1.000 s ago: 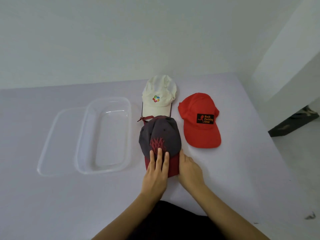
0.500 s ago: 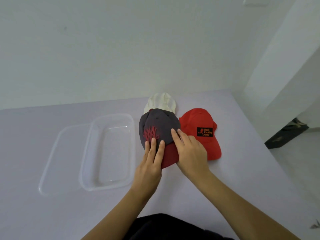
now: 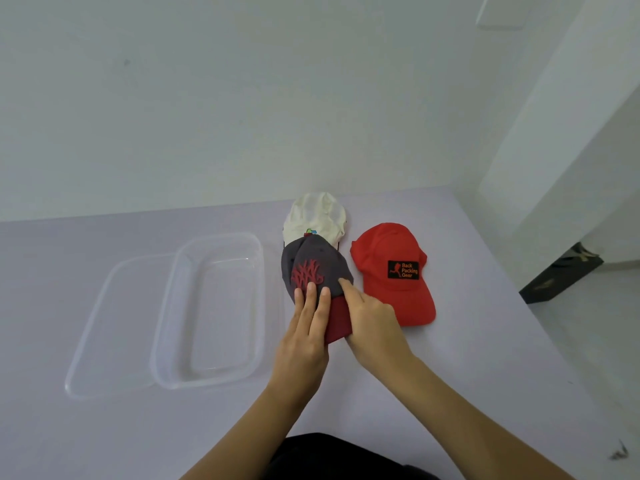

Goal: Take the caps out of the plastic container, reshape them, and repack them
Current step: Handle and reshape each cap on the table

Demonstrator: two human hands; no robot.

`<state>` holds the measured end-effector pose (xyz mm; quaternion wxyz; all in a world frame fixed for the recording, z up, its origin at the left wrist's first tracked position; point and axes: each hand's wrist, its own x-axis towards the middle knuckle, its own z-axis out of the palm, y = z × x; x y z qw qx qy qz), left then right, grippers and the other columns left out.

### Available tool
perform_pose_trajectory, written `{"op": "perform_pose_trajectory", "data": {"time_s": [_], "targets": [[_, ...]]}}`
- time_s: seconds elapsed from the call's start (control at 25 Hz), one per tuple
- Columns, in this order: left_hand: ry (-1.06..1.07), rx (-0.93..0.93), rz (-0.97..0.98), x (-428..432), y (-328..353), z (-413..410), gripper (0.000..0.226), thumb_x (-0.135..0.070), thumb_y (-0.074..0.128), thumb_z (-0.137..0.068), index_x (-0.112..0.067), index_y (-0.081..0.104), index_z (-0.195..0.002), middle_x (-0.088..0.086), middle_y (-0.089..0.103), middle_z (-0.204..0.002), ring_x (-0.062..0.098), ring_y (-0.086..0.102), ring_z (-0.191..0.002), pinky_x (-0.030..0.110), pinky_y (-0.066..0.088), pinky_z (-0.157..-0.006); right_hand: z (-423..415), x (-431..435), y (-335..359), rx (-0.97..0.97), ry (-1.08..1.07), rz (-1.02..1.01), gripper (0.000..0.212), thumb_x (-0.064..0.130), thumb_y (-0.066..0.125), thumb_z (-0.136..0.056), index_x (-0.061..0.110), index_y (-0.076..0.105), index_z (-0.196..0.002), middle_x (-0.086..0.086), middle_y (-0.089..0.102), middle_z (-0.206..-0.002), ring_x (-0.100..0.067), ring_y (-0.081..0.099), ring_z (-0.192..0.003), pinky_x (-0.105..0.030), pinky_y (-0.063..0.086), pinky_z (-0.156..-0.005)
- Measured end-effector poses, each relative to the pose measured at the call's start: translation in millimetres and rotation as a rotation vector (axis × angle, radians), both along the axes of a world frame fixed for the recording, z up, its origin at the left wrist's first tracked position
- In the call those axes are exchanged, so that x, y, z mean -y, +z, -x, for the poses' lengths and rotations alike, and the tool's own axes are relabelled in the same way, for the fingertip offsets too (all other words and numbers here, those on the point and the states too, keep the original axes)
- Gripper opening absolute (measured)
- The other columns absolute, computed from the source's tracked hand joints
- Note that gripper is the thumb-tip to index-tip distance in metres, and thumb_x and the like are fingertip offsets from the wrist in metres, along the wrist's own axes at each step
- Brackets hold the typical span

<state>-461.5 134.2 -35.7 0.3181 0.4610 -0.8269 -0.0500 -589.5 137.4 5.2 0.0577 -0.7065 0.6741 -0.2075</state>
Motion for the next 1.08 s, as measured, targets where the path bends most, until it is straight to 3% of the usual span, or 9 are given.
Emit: {"op": "perform_pose_trajectory", "data": {"time_s": [0.08,0.2,0.36,0.48,0.6,0.72,0.88,1.0,1.08], "targets": [[-0.025,-0.025,0.062,1.2,-2.5,0.4,0.07,0.016,0.059,-0.072,-0.002,0.036,-0.136,0.023,0.049,-0.138,0.043,0.043,-0.126,0.032,0.054,-0.081,-2.0,-5.3,-1.7,0.203,-0.022,-0.077,0.051,0.014,0.055,-0.09,0.009,0.042,-0.139,-0.011,0.064,-0.122,-0.029,0.064,-0.105,-0.035,0.048,-0.087],[-0.051,-0.046,0.064,5.7,-9.1,-5.5,0.056,-0.002,0.042,-0.082,-0.004,0.035,-0.138,0.019,0.042,-0.142,0.036,0.041,-0.129,0.031,0.047,-0.093,7.2,-9.0,-12.3,0.264,-0.023,-0.065,0.057,0.007,0.055,-0.089,0.007,0.035,-0.142,-0.012,0.055,-0.135,-0.029,0.057,-0.118,-0.04,0.048,-0.095],[0.144,-0.13,-0.11,11.2,-7.5,-13.1,0.062,0.008,0.064,-0.075,0.005,0.046,-0.134,0.03,0.05,-0.134,0.044,0.061,-0.11,0.039,0.057,-0.07,19.4,-11.0,-20.5,0.337,-0.046,-0.06,0.073,-0.01,0.054,-0.082,0.01,0.026,-0.147,-0.012,0.037,-0.149,-0.03,0.044,-0.132,-0.047,0.045,-0.101],[0.086,0.028,-0.044,5.0,-10.8,-13.5,0.081,0.018,0.077,-0.058,0.002,0.044,-0.131,0.03,0.057,-0.127,0.045,0.063,-0.105,0.039,0.058,-0.063,13.4,-18.9,-19.3,0.236,-0.014,-0.111,0.08,-0.004,0.055,-0.082,0.015,0.016,-0.149,-0.012,0.018,-0.157,-0.029,0.031,-0.14,-0.039,0.042,-0.103],[0.033,0.073,-0.002,3.6,-7.2,-12.0,0.082,0.013,0.08,-0.059,0.001,0.043,-0.131,0.027,0.056,-0.129,0.044,0.06,-0.112,0.039,0.058,-0.074,-1.8,-28.7,-26.5,0.168,-0.048,-0.088,0.087,-0.009,0.062,-0.074,0.01,0.021,-0.148,-0.022,0.024,-0.153,-0.038,0.044,-0.131,-0.036,0.054,-0.082],[0.161,0.015,-0.036,15.0,2.6,-15.5,0.07,0.009,0.08,-0.062,0.006,0.053,-0.127,0.025,0.064,-0.119,0.038,0.069,-0.097,0.037,0.058,-0.066,-0.4,-32.4,-36.9,0.197,-0.092,-0.057,0.099,-0.018,0.067,-0.06,0.005,0.024,-0.146,-0.026,0.037,-0.145,-0.035,0.069,-0.085,-0.023,0.05,-0.054],[0.149,-0.259,-0.259,12.2,8.9,-8.6,0.053,0.006,0.061,-0.079,-0.001,0.055,-0.13,0.014,0.072,-0.097,0.028,0.069,-0.074,0.024,0.051,-0.062,-18.2,-39.2,-33.8,0.557,-0.022,-0.045,0.084,-0.004,0.045,-0.084,0.027,-0.003,-0.145,-0.002,0.025,-0.154,-0.012,0.045,-0.128,-0.012,0.036,-0.099],[0.165,-0.491,-0.391,2.8,11.3,-5.6,0.049,-0.001,0.05,-0.084,-0.012,0.056,-0.131,0.003,0.071,-0.087,0.019,0.064,-0.069,0.019,0.047,-0.06,-26.5,-40.4,-28.1,0.673,-0.012,0.001,0.079,0.002,0.039,-0.081,0.025,0.002,-0.146,0.001,0.028,-0.153,-0.006,0.033,-0.136,-0.008,0.027,-0.106],[0.184,-0.459,-0.38,4.9,14.2,-11.2,0.051,-0.009,0.042,-0.082,-0.013,0.055,-0.132,0.003,0.07,-0.087,0.017,0.058,-0.066,0.012,0.04,-0.059,-13.8,-33.9,-25.6,0.609,0.002,0.073,0.077,0.0,0.041,-0.08,0.015,0.008,-0.148,-0.004,0.026,-0.154,-0.007,0.026,-0.139,-0.009,0.022,-0.11]]}}
